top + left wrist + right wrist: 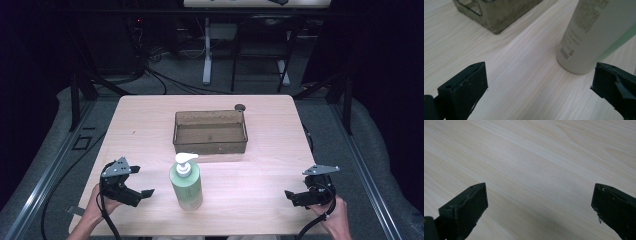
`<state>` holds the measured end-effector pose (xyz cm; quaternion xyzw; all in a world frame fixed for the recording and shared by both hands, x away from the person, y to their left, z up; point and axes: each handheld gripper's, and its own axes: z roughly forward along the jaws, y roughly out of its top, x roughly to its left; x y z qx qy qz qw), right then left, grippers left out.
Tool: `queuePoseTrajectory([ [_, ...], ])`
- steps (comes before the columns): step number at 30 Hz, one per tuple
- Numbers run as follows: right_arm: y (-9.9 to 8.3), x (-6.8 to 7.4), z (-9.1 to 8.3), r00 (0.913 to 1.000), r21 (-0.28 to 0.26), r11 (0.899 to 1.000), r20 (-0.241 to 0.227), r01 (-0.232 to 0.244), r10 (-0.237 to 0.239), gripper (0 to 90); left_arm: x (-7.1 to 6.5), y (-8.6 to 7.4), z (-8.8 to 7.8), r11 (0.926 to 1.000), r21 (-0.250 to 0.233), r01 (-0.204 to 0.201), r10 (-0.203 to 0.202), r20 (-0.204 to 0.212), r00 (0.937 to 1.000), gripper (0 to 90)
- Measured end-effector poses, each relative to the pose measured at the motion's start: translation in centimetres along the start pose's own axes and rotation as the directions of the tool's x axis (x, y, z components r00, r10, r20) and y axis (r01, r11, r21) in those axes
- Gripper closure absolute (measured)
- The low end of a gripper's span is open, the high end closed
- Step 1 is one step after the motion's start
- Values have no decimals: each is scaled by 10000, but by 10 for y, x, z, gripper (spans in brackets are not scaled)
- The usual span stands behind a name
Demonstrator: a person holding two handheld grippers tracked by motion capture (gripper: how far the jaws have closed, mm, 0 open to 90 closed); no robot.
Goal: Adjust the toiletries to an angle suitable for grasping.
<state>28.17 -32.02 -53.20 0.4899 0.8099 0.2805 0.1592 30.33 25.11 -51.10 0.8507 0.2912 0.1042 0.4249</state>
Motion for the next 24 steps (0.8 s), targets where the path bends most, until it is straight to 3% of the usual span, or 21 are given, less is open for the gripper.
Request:
queuePoseTrajectory([
  [2, 0, 0, -1, 9999, -52, 10000, -100, -75, 74, 1, -6, 4, 1, 9999, -76, -102, 102, -6, 9999, 0],
  [3, 0, -1, -1, 9998, -107, 9998, -136, -146, 144, 4, -11, 7, 3, 10000, -22, -46, 45, -181, 9998, 0],
  [4, 0, 0, -1, 9998, -248, 9995, -113, -192, 189, 5, -12, 8, 4, 9998, -138, 176, -176, -47, 9998, 0],
  [7, 2, 1, -4, 9996, -175, 9997, -223, -163, 159, 5, -19, 14, 8, 9998, -131, 176, -177, -117, 9998, 0],
  [21, 2, 2, -3, 9998, -322, 9994, -161, -132, 127, 4, -48, 35, 13, 9983, -585, -67, 100, 574, 9983, 0],
  [24, 2, 3, -3, 9998, -134, 9999, -198, -53, 50, 4, -54, 41, 14, 9970, -743, -202, 253, 679, 9974, 0],
])
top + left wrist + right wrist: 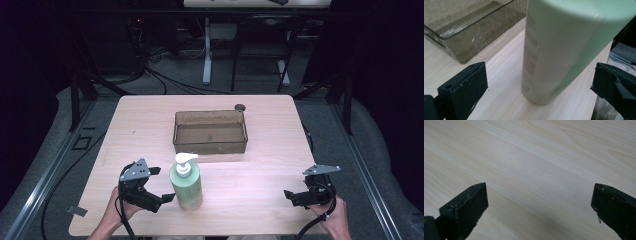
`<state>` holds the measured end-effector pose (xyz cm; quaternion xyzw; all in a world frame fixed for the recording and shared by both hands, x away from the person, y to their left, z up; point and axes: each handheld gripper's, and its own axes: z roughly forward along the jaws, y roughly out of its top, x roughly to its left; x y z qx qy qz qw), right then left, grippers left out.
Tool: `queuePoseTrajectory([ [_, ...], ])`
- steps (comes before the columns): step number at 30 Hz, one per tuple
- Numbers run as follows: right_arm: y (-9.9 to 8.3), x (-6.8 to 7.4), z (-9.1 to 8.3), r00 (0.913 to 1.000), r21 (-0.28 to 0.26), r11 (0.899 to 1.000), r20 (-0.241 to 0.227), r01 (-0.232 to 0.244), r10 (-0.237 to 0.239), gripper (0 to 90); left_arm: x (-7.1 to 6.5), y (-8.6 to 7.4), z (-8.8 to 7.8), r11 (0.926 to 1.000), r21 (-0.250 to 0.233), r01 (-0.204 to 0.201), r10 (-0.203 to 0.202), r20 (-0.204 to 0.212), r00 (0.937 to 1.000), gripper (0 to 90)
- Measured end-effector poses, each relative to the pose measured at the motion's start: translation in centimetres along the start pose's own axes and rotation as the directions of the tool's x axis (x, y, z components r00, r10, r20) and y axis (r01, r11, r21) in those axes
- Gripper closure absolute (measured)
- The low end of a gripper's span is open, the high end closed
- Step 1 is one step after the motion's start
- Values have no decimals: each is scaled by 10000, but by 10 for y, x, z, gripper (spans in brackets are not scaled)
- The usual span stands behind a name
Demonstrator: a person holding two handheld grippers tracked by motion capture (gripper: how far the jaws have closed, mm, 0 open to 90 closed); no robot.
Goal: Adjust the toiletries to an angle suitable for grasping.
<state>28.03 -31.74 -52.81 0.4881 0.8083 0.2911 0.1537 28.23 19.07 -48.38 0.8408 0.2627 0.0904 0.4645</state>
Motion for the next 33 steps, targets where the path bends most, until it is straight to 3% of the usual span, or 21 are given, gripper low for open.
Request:
queuePoseTrajectory([
  [6, 1, 2, -1, 9998, -145, 9998, 109, 163, -161, 5, -6, 9, 5, 9985, -556, -7, 19, 227, 9997, 0],
  [13, 1, 2, -2, 9997, -172, 9997, 133, 199, -197, 5, -15, 16, 17, 9968, -768, -201, 232, 393, 9990, 0],
  [20, 0, 3, -2, 9997, -224, 9995, 149, 208, -204, 5, -24, 18, 30, 9897, -1412, -226, 250, 153, 9996, 0],
  [24, 0, 3, -2, 9997, -247, 9995, 143, 213, -210, 5, -20, 15, 33, 9874, -1581, 29, -31, -11, 10000, 0],
  [33, 0, 4, -1, 9996, -239, 9994, 170, 244, -240, 7, -21, 15, 38, 9810, -1938, -75, 66, -50, 10000, 95],
])
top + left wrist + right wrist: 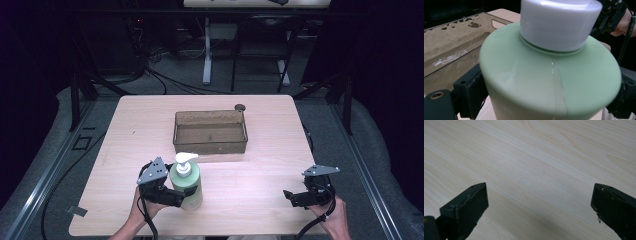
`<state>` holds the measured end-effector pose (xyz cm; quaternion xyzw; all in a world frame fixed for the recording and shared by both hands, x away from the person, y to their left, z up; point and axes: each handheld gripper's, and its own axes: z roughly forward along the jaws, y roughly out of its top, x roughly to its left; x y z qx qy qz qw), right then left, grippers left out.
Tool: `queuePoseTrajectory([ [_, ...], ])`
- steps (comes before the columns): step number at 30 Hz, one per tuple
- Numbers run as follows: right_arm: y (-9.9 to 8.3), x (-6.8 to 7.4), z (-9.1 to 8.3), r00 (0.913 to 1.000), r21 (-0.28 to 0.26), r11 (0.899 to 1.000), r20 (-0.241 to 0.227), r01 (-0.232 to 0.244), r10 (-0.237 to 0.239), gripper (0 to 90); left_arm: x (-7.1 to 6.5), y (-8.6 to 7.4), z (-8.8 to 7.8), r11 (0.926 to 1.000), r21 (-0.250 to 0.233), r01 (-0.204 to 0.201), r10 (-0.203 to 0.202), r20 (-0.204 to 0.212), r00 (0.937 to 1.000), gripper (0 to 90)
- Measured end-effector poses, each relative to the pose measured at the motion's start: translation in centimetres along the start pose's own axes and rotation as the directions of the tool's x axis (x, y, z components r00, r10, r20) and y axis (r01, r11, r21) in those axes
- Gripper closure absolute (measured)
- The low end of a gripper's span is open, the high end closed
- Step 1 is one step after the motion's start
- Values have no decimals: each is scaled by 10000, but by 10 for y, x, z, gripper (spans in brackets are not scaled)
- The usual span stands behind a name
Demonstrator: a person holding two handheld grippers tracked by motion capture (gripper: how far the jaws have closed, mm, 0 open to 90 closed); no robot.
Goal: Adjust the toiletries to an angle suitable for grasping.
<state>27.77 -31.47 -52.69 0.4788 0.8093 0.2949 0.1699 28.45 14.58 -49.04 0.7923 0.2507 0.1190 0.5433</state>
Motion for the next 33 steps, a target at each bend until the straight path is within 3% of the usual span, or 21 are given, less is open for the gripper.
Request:
queuePoseTrajectory([
  [15, -1, 0, 0, 9999, 29, 9999, 68, 101, -102, 11, 7, 3, -3, 9984, 359, -442, 434, 241, 9988, 112],
  [26, 0, 2, 0, 9998, 117, 9997, 71, 201, -202, 11, 22, 2, -10, 9978, 412, -527, 509, 439, 9977, 113],
  [33, -1, 1, 0, 9998, 150, 9997, 107, 178, -180, 11, 35, 1, -16, 9977, 464, -498, 482, 353, 9982, 114],
])
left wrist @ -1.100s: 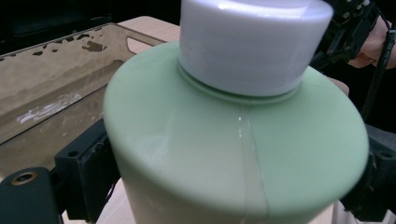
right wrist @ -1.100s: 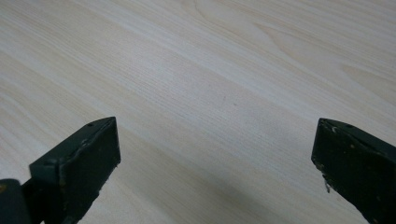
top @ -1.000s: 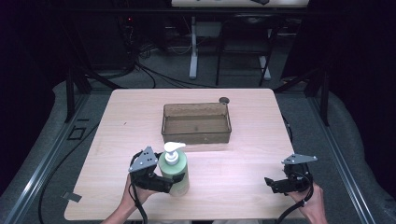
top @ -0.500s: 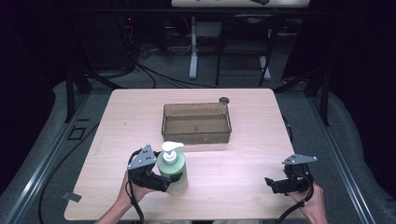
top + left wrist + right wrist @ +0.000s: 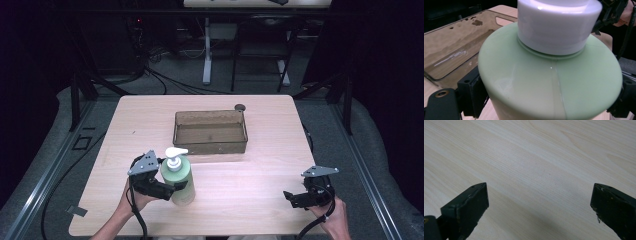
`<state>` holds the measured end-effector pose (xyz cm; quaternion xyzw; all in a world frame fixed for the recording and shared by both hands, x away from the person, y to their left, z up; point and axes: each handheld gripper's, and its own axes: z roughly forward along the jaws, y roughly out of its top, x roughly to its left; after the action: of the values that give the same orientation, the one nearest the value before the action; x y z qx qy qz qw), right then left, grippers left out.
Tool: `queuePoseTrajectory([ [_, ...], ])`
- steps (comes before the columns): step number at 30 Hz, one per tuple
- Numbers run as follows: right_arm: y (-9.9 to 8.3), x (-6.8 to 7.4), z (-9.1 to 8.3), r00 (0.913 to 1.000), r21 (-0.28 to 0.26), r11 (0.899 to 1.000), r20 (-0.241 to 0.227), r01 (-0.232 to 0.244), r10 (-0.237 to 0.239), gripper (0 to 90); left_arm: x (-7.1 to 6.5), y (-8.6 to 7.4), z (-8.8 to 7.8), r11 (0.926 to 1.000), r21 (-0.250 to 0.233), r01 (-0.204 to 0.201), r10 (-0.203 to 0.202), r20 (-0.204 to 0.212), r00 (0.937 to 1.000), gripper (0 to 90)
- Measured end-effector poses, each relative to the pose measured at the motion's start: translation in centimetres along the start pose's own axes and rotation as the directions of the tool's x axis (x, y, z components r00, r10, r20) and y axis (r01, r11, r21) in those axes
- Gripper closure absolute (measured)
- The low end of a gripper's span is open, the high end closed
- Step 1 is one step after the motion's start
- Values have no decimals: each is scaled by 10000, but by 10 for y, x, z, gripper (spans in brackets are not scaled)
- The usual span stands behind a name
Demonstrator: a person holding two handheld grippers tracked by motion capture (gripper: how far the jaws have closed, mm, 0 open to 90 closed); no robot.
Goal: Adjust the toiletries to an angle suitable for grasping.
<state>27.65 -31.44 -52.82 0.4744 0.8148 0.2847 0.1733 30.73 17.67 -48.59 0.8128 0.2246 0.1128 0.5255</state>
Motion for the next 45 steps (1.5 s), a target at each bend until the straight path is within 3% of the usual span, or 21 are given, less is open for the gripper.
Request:
queuePoseTrajectory([
  [25, 0, 2, 1, 9996, 99, 9997, 134, 231, -232, 14, 34, -3, -25, 9982, 565, -196, 182, 254, 9995, 114],
  [40, -1, 2, 3, 9996, 207, 9994, 137, 262, -265, 15, 48, -6, -32, 9969, 609, -489, 434, 881, 9952, 114],
  [45, -1, 2, 3, 9993, 222, 9993, 239, 288, -293, 15, 49, -6, -33, 9968, 606, -522, 466, 903, 9948, 114],
])
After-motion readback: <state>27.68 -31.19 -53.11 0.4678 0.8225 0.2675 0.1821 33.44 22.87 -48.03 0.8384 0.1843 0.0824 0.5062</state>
